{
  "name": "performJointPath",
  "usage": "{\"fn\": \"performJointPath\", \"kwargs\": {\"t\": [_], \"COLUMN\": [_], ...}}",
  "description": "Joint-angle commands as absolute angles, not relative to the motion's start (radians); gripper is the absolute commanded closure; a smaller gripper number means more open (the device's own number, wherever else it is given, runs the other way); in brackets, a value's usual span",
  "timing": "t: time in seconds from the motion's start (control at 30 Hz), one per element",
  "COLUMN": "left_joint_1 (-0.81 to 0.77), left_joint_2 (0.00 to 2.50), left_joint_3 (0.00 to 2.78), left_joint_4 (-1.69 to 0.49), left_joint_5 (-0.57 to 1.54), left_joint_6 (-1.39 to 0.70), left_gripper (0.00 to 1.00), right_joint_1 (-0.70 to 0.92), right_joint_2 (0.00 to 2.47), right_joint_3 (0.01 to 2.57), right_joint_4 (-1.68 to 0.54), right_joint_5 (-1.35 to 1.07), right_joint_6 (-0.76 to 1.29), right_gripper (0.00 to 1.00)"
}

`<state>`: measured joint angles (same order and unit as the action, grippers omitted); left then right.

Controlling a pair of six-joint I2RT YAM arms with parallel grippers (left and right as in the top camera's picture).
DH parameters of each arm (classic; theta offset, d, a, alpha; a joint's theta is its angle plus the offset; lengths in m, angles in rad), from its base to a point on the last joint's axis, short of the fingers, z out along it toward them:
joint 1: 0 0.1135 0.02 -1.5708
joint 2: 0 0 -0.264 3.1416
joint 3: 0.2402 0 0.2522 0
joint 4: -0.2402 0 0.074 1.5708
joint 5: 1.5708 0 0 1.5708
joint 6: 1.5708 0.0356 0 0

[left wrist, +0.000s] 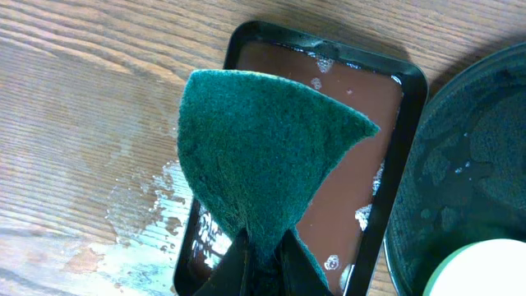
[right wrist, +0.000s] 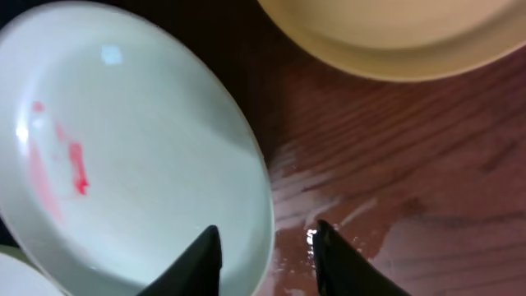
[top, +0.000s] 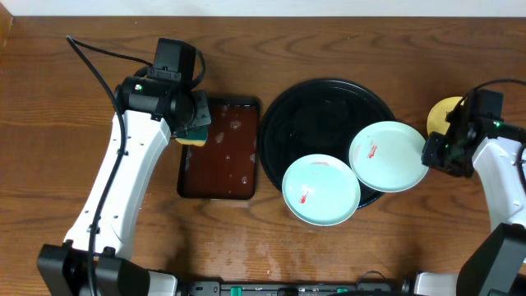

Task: Clean dirty plates on tray and stack at the side
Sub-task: 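Grip the rim of the upper pale green plate with the right gripper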

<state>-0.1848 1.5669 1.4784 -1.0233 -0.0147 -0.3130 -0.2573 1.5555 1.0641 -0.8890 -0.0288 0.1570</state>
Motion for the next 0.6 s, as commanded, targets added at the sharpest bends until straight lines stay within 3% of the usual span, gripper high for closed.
{"fn": "performJointPath", "kwargs": {"t": [0.0,0.37,0.57], "left_joint_1": [-0.181,-0.181,-0.181], "left_joint_2": [1.562,1.562,1.562], "left_joint_3": [1.475,1.475,1.475], "left_joint_4": [-1.024,-1.023,-1.023], "left_joint_5": [-0.007,-0.007,-0.007], "left_joint_6": [-0.299,-0.299,-0.299], "left_gripper": [0.93,0.92,0.92], "right_joint_1": [-0.250,-0.250,-0.250], "right_joint_2": [1.557,1.557,1.557], "right_joint_3": [1.035,0.982,0.958], "right_joint_4": [-0.875,-0.823,-0.788], "right_joint_5": [-0.009,-0.008,-0.008], "right_joint_6": [0.186,0.186,0.186], "right_gripper": [0.72,0.73,0.84]}}
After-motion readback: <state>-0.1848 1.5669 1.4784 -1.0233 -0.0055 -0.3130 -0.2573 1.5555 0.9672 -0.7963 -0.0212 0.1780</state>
